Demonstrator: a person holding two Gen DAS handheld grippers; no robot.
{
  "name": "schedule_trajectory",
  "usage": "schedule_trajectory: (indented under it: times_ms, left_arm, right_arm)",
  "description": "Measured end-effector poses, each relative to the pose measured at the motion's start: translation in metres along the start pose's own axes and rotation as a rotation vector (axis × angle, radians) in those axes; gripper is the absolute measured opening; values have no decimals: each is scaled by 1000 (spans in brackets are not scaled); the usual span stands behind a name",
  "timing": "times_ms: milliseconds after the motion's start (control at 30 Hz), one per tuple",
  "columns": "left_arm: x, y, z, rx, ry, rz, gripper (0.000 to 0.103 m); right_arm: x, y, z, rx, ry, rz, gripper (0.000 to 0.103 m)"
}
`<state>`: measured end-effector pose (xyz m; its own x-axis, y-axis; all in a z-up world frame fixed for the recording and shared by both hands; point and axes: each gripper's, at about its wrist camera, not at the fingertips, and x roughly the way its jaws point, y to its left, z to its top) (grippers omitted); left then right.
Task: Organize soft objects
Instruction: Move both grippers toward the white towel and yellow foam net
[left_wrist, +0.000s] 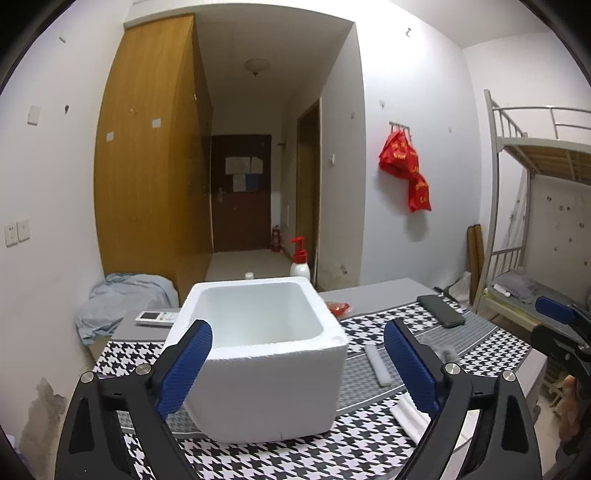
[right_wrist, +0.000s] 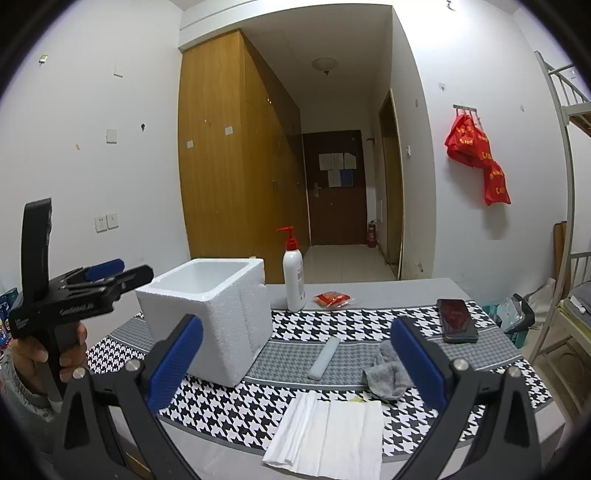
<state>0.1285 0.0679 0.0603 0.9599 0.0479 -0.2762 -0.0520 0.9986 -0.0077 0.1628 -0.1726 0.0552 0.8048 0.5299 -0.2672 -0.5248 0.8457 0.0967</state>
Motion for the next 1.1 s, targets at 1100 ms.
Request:
schedule_trajectory:
  times_ms: [1100]
  left_arm:
    - [-23, -35, -69, -9, -52, -82, 102]
  right_arm:
    - [-30, -12, -48, -20, -22, -107, 103]
